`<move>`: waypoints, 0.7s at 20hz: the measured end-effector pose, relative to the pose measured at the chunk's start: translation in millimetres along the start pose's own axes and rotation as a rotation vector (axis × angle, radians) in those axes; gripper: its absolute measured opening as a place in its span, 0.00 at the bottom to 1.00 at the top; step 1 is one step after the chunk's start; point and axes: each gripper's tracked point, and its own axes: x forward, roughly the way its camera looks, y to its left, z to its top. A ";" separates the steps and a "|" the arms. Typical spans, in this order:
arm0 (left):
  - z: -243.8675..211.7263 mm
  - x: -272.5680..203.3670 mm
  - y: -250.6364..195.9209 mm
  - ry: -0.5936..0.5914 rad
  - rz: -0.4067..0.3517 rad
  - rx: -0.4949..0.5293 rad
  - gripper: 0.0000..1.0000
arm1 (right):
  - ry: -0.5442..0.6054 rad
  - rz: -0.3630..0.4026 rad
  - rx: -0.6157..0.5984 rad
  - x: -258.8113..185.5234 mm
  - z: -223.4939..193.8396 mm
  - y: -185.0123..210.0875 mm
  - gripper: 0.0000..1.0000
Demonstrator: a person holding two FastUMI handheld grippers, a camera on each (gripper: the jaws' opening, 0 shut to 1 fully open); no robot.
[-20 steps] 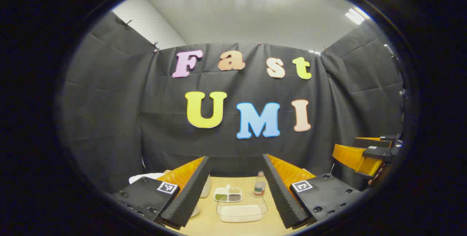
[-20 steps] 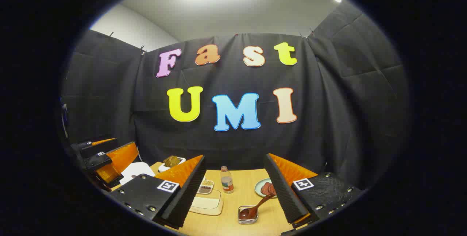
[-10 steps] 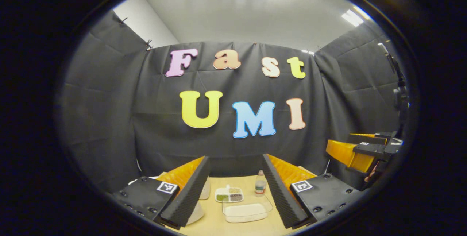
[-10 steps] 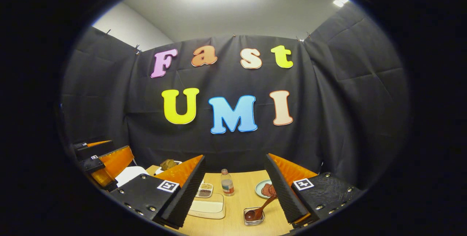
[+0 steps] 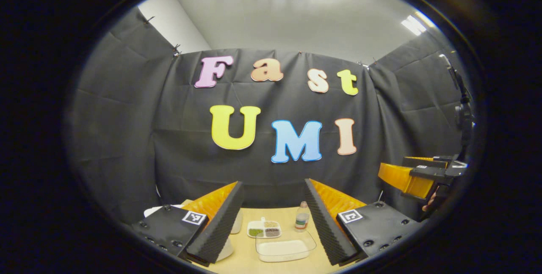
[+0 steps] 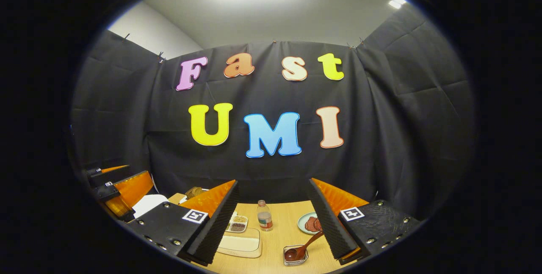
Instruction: Close the left gripper, press the button to open the rice cooker; take a wooden spoon from the chopstick holder with the right hand, scoop a spoonful of rice and pour it into the rice cooker, then put the wooden spoon back into the chopstick holder.
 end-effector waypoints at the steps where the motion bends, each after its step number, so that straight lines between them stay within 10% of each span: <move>1: -4.6 2.9 4.7 0.008 0.007 0.000 0.97 | 0.000 0.002 0.006 1.0 -0.3 0.9 0.98; 7: -22.9 13.1 18.4 0.046 0.010 0.003 0.96 | 0.037 0.006 -0.006 8.5 -18.6 4.1 0.98; 11: -53.0 16.2 33.8 0.122 0.014 -0.007 0.57 | 0.053 0.017 -0.007 11.0 -23.9 9.5 0.98; 14: -72.2 17.1 51.7 0.170 0.024 -0.030 0.09 | 0.068 0.028 -0.014 12.0 -29.6 14.1 0.98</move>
